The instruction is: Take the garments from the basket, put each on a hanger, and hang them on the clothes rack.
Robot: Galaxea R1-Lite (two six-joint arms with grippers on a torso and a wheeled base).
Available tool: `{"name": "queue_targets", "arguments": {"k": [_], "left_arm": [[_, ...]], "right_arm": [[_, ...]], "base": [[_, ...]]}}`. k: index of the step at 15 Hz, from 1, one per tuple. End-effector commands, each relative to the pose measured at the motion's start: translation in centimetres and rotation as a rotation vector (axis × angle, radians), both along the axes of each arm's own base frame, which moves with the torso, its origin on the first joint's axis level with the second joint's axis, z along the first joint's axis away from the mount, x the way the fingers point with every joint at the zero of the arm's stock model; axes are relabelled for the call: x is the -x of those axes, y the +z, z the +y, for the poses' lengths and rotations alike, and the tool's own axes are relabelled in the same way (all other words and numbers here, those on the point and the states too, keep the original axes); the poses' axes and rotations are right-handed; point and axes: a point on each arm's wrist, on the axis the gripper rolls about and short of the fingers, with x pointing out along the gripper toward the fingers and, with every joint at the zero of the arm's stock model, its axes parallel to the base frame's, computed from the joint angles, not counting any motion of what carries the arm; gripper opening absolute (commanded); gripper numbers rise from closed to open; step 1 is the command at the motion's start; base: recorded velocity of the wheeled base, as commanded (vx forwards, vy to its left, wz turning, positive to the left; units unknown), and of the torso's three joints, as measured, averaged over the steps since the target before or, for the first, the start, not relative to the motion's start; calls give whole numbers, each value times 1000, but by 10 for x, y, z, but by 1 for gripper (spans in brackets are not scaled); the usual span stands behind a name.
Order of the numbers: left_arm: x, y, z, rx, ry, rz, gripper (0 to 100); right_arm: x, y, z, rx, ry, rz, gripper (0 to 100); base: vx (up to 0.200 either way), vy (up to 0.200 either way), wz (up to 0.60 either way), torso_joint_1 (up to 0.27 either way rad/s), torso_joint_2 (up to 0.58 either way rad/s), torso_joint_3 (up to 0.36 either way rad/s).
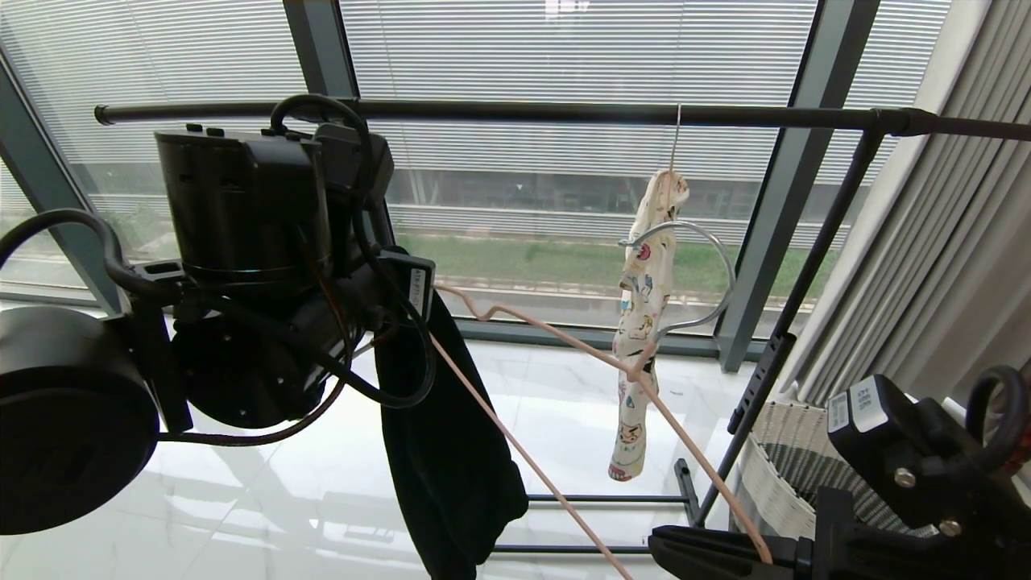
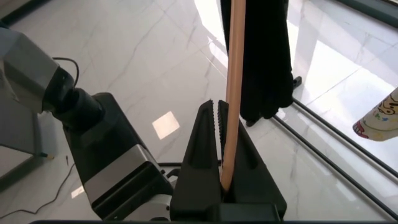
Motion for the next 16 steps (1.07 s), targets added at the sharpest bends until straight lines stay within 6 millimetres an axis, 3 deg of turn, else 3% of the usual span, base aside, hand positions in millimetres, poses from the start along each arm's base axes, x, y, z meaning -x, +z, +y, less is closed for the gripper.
{"name": "queue_targets", "arguments": {"k": [1,6,11,16], "left_arm": [[2,2,-2,4,-8,-5,0],[18,7,-12,15,-76,-20,0],[38,5,-35,13,-181,-12,0],[40,10,-37,39,-189,-23,0]], "right_arm": [[0,-1,0,3,-2,1,0],[-3,-6,1,26,-13,9,0],[-8,-6,3,25,-30,11,0],[-22,-10,4,42,-91,26,0]], "base": [[0,0,0,0,0,0],[0,0,0,0,0,0],[0,0,0,0,0,0],[0,0,0,0,0,0]]}}
